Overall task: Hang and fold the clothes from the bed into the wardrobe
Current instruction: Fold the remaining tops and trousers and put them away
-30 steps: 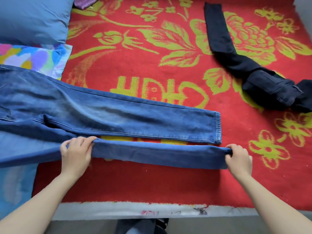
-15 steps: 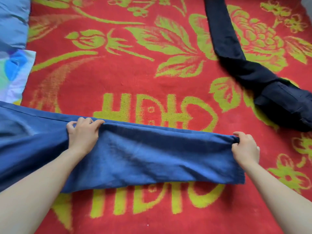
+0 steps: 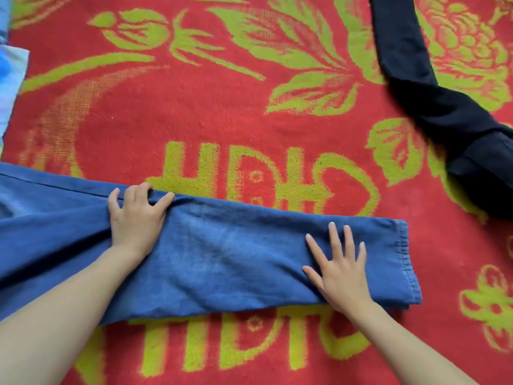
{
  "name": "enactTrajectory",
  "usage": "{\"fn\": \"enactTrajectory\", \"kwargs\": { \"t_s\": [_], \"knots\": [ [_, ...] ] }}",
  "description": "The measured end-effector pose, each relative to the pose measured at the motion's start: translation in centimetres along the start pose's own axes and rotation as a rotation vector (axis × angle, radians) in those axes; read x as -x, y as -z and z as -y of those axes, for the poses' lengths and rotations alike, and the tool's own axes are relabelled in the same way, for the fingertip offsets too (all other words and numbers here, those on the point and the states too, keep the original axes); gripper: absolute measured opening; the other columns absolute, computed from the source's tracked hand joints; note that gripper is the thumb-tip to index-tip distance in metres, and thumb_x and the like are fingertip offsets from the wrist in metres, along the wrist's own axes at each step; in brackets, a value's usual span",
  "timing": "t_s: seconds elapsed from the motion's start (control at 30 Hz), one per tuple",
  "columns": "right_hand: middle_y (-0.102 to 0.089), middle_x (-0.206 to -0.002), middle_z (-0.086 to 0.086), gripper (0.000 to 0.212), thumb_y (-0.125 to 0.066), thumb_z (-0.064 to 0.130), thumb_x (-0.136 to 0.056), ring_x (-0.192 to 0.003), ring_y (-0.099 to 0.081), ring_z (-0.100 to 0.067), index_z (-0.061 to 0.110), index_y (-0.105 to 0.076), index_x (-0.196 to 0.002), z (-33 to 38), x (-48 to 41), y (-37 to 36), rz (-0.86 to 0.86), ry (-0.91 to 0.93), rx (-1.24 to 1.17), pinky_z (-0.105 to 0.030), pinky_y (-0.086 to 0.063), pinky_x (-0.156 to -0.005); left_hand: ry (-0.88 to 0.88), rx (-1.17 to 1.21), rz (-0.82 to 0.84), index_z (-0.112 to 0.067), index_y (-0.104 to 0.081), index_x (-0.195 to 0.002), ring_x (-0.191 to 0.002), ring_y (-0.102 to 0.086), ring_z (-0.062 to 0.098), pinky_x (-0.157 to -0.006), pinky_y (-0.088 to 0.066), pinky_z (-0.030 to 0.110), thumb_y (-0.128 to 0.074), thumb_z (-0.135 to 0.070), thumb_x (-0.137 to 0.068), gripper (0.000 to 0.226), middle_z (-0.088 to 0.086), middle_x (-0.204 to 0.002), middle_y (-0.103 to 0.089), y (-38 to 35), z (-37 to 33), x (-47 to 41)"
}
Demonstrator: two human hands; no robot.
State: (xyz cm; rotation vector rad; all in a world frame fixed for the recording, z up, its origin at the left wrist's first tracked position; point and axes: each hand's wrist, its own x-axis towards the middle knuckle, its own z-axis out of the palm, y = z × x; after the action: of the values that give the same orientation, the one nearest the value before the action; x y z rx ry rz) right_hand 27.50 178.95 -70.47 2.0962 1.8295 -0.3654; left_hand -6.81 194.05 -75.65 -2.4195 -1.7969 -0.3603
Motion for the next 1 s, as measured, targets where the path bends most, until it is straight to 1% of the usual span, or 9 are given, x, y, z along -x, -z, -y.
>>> {"fn": "enactTrajectory", "kwargs": {
  "t_s": [0.13, 0.2, 0.27, 0.33, 0.43, 0.53, 0.6, 0.67, 1.0],
  "knots": [
    [-0.031, -0.148, -0.018, 0.077, 0.006, 0.067, -0.088, -0.132, -0.028, -0.047, 0.029, -0.035, -0.141, 2.3, 0.0, -0.6, 0.289, -0.100, -0.046, -0.074, -0.038, -0.078, 0.017, -0.052, -0.023, -0.013, -0.064, -0.106, -0.106, -0.044, 0.035, -0.093, -0.028, 0.070, -0.046, -0.021, -0.084, 0.030, 0.024, -0.113, -0.056, 0.6, -0.3, 0.3],
    [0.003, -0.158, -0.014, 0.089, 0.017, 0.077, -0.073, -0.142, -0.003, -0.044, 0.036, -0.006, -0.149, 1.8, -0.7, 0.6, 0.317, -0.070, -0.002, -0.070, -0.027, -0.096, 0.020, -0.082, -0.046, -0.014, -0.053, -0.121, -0.115, -0.041, 0.036, -0.101, -0.024, 0.065, -0.042, -0.026, -0.086, 0.039, 0.024, -0.125, -0.051, 1.4, -0.4, 1.4],
    [0.027, -0.154, -0.006, 0.074, -0.004, 0.075, -0.083, -0.141, 0.020, -0.037, 0.040, 0.012, -0.146, 1.0, -0.8, 1.2, 0.402, -0.050, -0.059, -0.064, -0.016, -0.107, 0.020, -0.096, -0.048, -0.015, -0.046, -0.129, -0.122, -0.037, 0.037, -0.113, -0.010, 0.053, -0.040, -0.029, -0.087, 0.045, 0.025, -0.132, -0.046, 2.3, -0.9, 3.9],
    [0.030, -0.153, -0.004, 0.068, -0.024, 0.063, -0.092, -0.141, 0.022, -0.035, 0.041, 0.011, -0.146, 1.1, -1.1, 2.9, 0.474, -0.031, -0.087, -0.062, -0.015, -0.108, 0.057, -0.087, -0.020, -0.014, -0.043, -0.131, -0.124, -0.036, 0.038, -0.114, -0.009, 0.049, -0.039, -0.030, -0.086, 0.048, 0.028, -0.134, -0.045, 3.7, -1.6, 7.0],
    [0.024, -0.155, -0.005, 0.066, -0.029, 0.058, -0.095, -0.142, 0.017, -0.036, 0.041, 0.008, -0.147, 1.0, -1.2, 3.7, 0.464, -0.039, -0.052, -0.061, -0.013, -0.109, 0.141, -0.087, 0.109, -0.015, -0.042, -0.132, -0.124, -0.038, 0.037, -0.101, -0.028, 0.057, -0.037, -0.032, -0.083, 0.052, 0.029, -0.134, -0.047, 6.1, -2.3, 10.9],
    [0.003, -0.157, -0.018, 0.068, -0.046, 0.045, -0.093, -0.143, -0.003, -0.042, 0.033, -0.009, -0.150, 2.7, -0.1, 4.3, 0.237, -0.012, 0.047, -0.060, -0.023, -0.108, 0.233, -0.092, 0.234, -0.016, -0.042, -0.130, -0.122, -0.039, 0.036, -0.094, -0.035, 0.058, -0.036, -0.033, -0.080, 0.054, 0.029, -0.132, -0.048, 9.7, -1.1, 13.9],
    [-0.035, -0.142, -0.031, 0.090, -0.083, 0.028, -0.061, -0.126, -0.040, -0.051, 0.020, -0.040, -0.140, 4.1, 0.8, 4.1, 0.123, 0.091, 0.038, -0.063, -0.044, -0.088, 0.302, -0.095, 0.295, -0.016, -0.042, -0.129, -0.121, -0.039, 0.036, -0.091, -0.038, 0.060, -0.035, -0.033, -0.078, 0.054, 0.029, -0.130, -0.050, 11.8, 0.1, 15.1],
    [-0.054, -0.124, -0.032, 0.102, -0.090, 0.015, -0.034, -0.108, -0.056, -0.051, 0.019, -0.046, -0.126, 5.7, 1.4, 3.5, 0.055, 0.211, 0.025, -0.061, -0.050, -0.073, 0.410, -0.087, 0.326, -0.015, -0.043, -0.127, -0.119, -0.040, 0.037, -0.089, -0.041, 0.060, -0.035, -0.033, -0.076, 0.055, 0.030, -0.129, -0.050, 14.0, 1.4, 15.9],
    [-0.060, -0.117, -0.029, 0.097, -0.089, 0.016, -0.037, -0.103, -0.062, -0.043, 0.016, -0.043, -0.122, 17.5, 3.3, 6.6, -0.061, 0.519, -0.065, -0.051, -0.055, -0.068, 0.722, -0.126, 0.322, -0.001, -0.060, -0.118, -0.111, -0.038, 0.039, -0.081, -0.042, 0.065, -0.038, -0.028, -0.070, 0.059, 0.034, -0.124, -0.048, 20.8, 9.2, 21.6]
  ]
}}
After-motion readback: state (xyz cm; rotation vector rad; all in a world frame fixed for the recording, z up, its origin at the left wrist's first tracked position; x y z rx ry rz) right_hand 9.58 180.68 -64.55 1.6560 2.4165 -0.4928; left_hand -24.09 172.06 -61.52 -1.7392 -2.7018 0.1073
